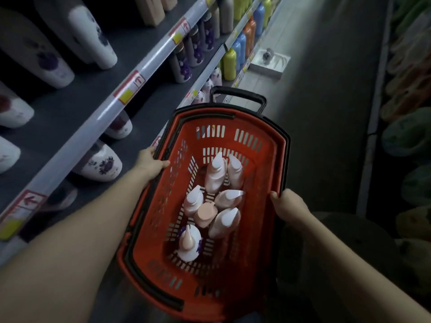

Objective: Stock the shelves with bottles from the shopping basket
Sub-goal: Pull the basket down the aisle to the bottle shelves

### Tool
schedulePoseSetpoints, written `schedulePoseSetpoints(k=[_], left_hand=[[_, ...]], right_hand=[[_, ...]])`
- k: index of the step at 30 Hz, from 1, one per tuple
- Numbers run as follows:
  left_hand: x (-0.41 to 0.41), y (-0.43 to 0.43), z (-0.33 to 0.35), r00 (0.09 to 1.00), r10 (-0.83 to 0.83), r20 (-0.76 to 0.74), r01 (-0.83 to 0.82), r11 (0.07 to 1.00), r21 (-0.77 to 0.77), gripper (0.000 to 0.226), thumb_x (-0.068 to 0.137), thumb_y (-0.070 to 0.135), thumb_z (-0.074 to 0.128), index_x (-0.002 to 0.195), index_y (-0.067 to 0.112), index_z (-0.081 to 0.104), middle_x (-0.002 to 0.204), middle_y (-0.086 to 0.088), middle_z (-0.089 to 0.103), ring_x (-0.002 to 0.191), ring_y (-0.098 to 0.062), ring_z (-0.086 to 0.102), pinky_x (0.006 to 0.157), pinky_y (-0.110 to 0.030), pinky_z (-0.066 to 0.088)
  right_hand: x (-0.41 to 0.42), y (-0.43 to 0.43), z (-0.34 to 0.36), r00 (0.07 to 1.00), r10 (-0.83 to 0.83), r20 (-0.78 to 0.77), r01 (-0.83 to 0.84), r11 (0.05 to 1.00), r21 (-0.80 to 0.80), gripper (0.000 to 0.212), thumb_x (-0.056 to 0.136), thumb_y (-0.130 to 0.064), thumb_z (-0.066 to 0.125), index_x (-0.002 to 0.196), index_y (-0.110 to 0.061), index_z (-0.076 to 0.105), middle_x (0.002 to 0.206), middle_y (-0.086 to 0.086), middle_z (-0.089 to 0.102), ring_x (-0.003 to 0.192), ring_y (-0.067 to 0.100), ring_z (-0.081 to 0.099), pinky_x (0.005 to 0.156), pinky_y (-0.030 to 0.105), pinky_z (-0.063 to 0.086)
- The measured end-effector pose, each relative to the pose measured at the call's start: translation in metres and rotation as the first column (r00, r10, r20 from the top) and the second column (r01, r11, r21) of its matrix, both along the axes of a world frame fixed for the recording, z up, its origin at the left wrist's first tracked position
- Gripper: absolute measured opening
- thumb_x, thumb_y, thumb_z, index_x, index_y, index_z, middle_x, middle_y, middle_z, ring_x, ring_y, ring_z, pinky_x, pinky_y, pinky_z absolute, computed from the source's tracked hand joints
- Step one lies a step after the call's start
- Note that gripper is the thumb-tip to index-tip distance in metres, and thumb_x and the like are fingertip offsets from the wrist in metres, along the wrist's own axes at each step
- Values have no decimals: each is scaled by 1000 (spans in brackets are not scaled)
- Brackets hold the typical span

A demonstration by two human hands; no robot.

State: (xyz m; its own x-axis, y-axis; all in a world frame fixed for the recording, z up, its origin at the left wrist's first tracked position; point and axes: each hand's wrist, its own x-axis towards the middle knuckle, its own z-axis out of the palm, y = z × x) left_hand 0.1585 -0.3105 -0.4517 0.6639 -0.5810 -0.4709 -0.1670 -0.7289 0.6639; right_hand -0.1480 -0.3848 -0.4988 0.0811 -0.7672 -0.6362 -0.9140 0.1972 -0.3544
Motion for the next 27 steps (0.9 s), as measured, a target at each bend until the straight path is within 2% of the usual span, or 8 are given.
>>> schedulePoseSetpoints(k=[2, 6, 10, 12, 15, 17, 21, 27], left_hand=[[5, -6, -41, 1000, 9, 28, -9, 1000, 6, 65, 81, 3, 70, 140, 5, 43, 135, -16, 56, 116, -31, 59, 100, -38, 47], [12, -21, -117, 998, -9, 58, 9, 1000, 1, 50, 83, 1, 66, 131, 1, 51, 122, -4, 58, 107, -27, 60, 91, -30, 44], [24, -37, -195, 998, -39, 39, 39, 999, -7, 41, 82, 0, 67, 121, 3, 59, 117, -19, 67, 101, -32, 65, 92, -34, 49], [28, -47, -231, 999, -34, 31, 34, 999, -15, 41, 82, 0, 67, 122, 2, 58, 118, -20, 66, 102, -34, 65, 94, -39, 50], [30, -63, -269, 997, -54, 62, 55, 998, -7, 40, 85, 0, 65, 123, 0, 57, 117, -20, 65, 97, -29, 64, 84, -31, 47], [31, -72, -291, 997, -52, 58, 53, 999, -13, 34, 85, 1, 64, 119, 0, 60, 114, -20, 66, 89, -22, 60, 80, -28, 44], [40, -76, -329, 992, -79, 96, 79, 997, 8, 28, 86, 4, 65, 113, 3, 60, 100, -8, 59, 88, -18, 55, 78, -24, 39], [49, -80, -348, 991, -46, 126, 54, 997, -62, 32, 85, 4, 65, 117, 0, 62, 99, -13, 62, 85, -23, 58, 79, -28, 44]], right_hand=[[2, -5, -38, 1000, 0, 14, 0, 1000, -3, 46, 97, -39, 38, 116, 1, 52, 116, 20, 63, 104, 36, 62, 89, 43, 51], [8, -18, -114, 999, 10, 38, -10, 1000, -16, 44, 98, -39, 38, 115, 0, 52, 116, 20, 62, 105, 35, 62, 88, 42, 50], [13, -30, -188, 997, 36, 65, -33, 999, -34, 43, 97, -39, 40, 114, -3, 56, 112, 18, 65, 102, 34, 64, 85, 37, 51], [17, -39, -220, 997, 38, 69, -38, 999, -6, 42, 97, -39, 39, 116, -6, 57, 112, 15, 66, 102, 31, 64, 86, 36, 52], [25, -56, -256, 997, 50, 50, -51, 999, 9, 42, 97, -40, 39, 112, -8, 62, 102, 9, 66, 94, 27, 65, 80, 32, 50], [31, -69, -275, 997, 67, 28, -67, 998, -18, 42, 97, -39, 40, 109, -5, 63, 100, 11, 66, 95, 29, 66, 76, 31, 48], [44, -76, -293, 994, 109, -18, -110, 991, -80, 44, 99, -34, 41, 115, 2, 60, 117, 19, 65, 108, 34, 62, 84, 31, 48], [56, -87, -296, 987, 158, -36, -162, 978, -132, 46, 100, -32, 40, 121, 5, 56, 122, 20, 61, 111, 33, 59, 80, 31, 44]])
